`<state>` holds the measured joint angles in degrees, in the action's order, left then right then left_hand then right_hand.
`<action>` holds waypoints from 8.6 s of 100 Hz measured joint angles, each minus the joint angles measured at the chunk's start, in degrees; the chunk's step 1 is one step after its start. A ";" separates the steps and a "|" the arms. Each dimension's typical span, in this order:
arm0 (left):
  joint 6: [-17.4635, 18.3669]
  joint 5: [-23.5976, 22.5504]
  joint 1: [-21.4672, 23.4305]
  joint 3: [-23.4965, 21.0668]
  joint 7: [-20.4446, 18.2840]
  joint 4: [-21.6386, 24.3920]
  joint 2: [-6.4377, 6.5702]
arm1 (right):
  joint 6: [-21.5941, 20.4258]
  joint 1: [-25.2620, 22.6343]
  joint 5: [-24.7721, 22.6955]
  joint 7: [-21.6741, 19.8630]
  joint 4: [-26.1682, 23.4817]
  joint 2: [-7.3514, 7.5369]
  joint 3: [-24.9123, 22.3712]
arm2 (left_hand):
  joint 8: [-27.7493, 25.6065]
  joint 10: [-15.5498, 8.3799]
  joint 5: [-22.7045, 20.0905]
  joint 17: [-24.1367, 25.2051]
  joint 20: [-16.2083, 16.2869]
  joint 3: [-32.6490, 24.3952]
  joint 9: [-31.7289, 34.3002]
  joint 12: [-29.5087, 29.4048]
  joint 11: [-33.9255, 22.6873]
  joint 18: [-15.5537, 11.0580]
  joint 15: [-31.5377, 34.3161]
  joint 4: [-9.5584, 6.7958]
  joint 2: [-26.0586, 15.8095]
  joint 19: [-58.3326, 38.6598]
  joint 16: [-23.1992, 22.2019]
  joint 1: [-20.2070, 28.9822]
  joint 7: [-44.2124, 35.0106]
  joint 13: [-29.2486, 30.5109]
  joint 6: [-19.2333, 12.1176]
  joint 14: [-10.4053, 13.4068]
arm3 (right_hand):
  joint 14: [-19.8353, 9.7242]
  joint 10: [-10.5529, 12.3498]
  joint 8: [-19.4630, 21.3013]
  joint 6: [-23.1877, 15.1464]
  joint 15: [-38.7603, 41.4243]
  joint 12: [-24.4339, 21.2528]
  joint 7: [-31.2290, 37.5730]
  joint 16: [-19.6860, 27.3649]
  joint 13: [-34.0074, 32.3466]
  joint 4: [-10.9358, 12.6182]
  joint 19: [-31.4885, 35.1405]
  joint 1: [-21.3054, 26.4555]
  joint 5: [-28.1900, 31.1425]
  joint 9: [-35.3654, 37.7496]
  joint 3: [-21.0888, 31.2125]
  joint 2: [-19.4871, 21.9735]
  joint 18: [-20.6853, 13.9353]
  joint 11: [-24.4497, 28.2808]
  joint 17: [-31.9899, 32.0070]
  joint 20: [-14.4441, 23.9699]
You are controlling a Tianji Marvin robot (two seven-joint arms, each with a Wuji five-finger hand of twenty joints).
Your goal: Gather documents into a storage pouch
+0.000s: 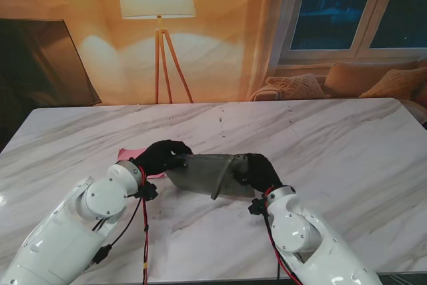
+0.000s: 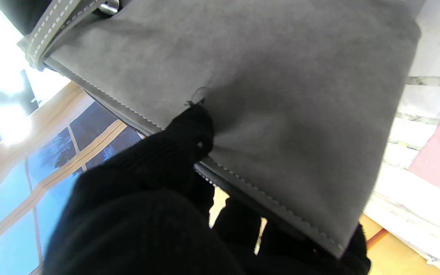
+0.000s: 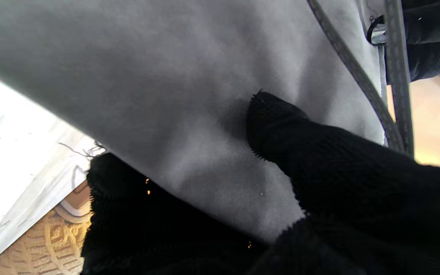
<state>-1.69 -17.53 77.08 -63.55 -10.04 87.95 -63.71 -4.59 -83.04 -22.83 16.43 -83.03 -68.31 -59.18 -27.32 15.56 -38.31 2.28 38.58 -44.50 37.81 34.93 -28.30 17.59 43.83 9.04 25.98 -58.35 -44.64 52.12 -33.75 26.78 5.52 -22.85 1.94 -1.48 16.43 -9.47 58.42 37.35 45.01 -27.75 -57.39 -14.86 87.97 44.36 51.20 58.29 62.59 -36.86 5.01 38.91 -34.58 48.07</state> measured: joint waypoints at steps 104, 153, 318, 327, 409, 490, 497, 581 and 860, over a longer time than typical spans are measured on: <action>1.02 -8.51 7.30 -1.45 1.93 12.64 1.74 | 3.38 -1.13 1.81 1.89 -2.19 -1.09 -0.08 | 1.25 2.24 0.05 -28.34 22.42 -1.34 4.21 9.91 -13.04 2.84 24.28 -4.58 -2.19 -29.22 -14.99 -12.99 6.73 12.34 3.49 0.64 | -2.29 -1.89 3.12 2.81 16.50 -0.51 -2.29 -4.16 -5.72 0.22 11.33 0.04 1.42 0.68 -0.57 1.79 -0.80 7.10 -8.38 -0.13; -1.26 -3.99 4.07 5.90 5.66 5.31 -0.10 | 2.69 -0.87 1.61 1.91 -1.91 -1.10 0.17 | 1.27 2.80 -2.96 -39.62 15.96 -2.05 10.95 13.58 -19.73 3.87 31.91 -4.57 1.34 -37.96 -13.42 -17.38 4.61 21.95 6.23 1.87 | -2.32 -2.37 3.17 3.44 18.45 -0.51 -2.30 -4.17 -6.46 0.38 11.56 0.05 1.26 0.20 -0.76 2.28 -0.82 7.29 -9.09 -0.48; 0.46 -10.97 7.34 0.18 11.66 7.59 -1.62 | 1.17 -3.57 6.11 -1.48 -3.86 -1.11 -1.92 | -5.77 2.63 -7.71 -43.18 14.91 -1.50 19.61 20.52 -24.97 8.03 32.67 3.24 2.87 -39.89 -11.56 3.21 -18.30 25.33 1.28 -0.70 | -2.73 -2.64 9.83 5.00 17.86 -0.51 -8.12 -3.53 -9.10 -0.54 10.80 0.62 5.95 1.00 1.16 -1.51 -0.45 5.38 -11.19 -4.66; 0.47 -11.71 7.36 -1.07 11.84 7.88 -1.41 | -0.16 -3.99 6.45 -2.09 -4.05 -0.96 -2.37 | -6.03 2.35 -7.71 -47.12 11.04 -3.21 21.86 20.45 -27.81 8.06 35.40 2.74 3.00 -42.92 -11.37 2.00 -18.39 28.79 1.29 0.29 | -2.71 -2.74 10.10 5.11 17.84 -0.52 -8.16 -3.51 -9.85 -0.58 10.80 0.62 6.30 1.29 1.80 -2.05 -0.02 4.93 -11.90 -4.66; -0.88 -18.67 9.71 -9.21 7.46 9.39 0.17 | -6.09 -5.10 7.51 -3.93 -3.98 -0.11 -3.38 | -6.15 1.34 -7.73 -51.84 5.06 -4.97 22.90 18.50 -30.57 6.53 38.63 2.52 3.63 -45.48 -10.16 0.46 -19.24 32.43 0.04 2.39 | -2.74 -2.82 10.39 6.44 17.89 -0.52 -8.21 -3.70 -10.58 -0.63 10.80 0.61 7.71 1.69 3.59 -3.87 0.73 4.85 -13.52 -4.66; -2.39 -27.08 17.63 -22.39 5.99 13.17 1.28 | -2.92 -4.80 5.85 -0.45 -3.50 -0.83 -4.86 | -5.80 1.28 -7.73 -51.85 4.34 -4.37 22.90 18.50 -30.57 6.48 38.63 2.52 3.65 -45.50 -10.06 -0.22 -19.24 32.43 -1.37 2.40 | -2.84 -2.86 10.98 6.44 17.89 -0.50 -8.22 -4.32 -10.60 -1.33 10.72 0.55 7.76 1.66 3.59 -3.88 1.25 4.85 -15.47 -4.66; -2.52 -27.52 18.03 -22.99 5.98 13.17 1.33 | -2.84 -4.80 5.66 -0.26 -3.51 -0.84 -4.99 | -5.73 1.28 -7.73 -51.85 4.34 -4.36 22.90 18.49 -30.57 6.48 38.63 2.52 3.65 -45.50 -10.05 -0.22 -19.24 32.43 -1.37 2.40 | -2.84 -2.86 10.98 6.44 17.89 -0.50 -8.22 -4.35 -10.61 -1.33 10.72 0.55 7.76 1.66 3.59 -3.88 1.25 4.85 -15.49 -4.66; -2.36 -21.81 18.27 -22.44 3.01 12.08 1.91 | -3.26 -4.84 6.13 -0.45 -3.74 -0.67 -5.00 | -0.12 2.14 -4.09 -22.29 13.43 -4.45 10.34 15.47 -8.81 6.08 11.78 1.41 3.66 -22.71 -5.79 -3.47 -9.33 8.59 0.72 -2.49 | -3.40 -2.91 12.20 6.38 17.89 -0.50 -9.03 -3.68 -11.29 -2.59 10.70 0.53 8.33 1.67 2.97 -3.94 1.27 4.85 -15.61 -4.69; 4.69 -7.68 6.42 -4.43 8.51 1.22 -0.26 | -1.75 -5.22 3.15 -3.31 -4.28 0.09 -3.95 | 5.64 0.27 -7.27 -13.33 13.46 -5.20 16.79 22.47 -5.57 3.61 15.91 2.75 5.90 -16.55 -11.06 3.48 -17.25 7.61 -1.20 1.51 | -3.53 0.28 6.74 0.80 -7.90 -5.27 -5.83 0.52 11.16 3.18 -10.65 -9.09 -10.08 -19.16 4.86 -2.05 -0.99 -0.34 11.47 -7.42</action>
<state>3.01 -25.21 83.50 -67.99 -1.53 89.17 -63.97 -6.34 -88.25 -19.68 13.12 -87.31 -68.22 -63.12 -21.68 15.83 -45.58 -11.05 52.04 -49.70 54.61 57.40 -33.87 21.20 59.74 11.79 31.87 -74.90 -55.70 55.59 -51.00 34.39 4.31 -21.34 -1.59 -1.20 23.18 -8.67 50.52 32.08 39.18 -27.23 -46.23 -11.68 77.32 35.27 41.11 39.13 67.44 -38.90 4.02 38.57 -23.12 40.64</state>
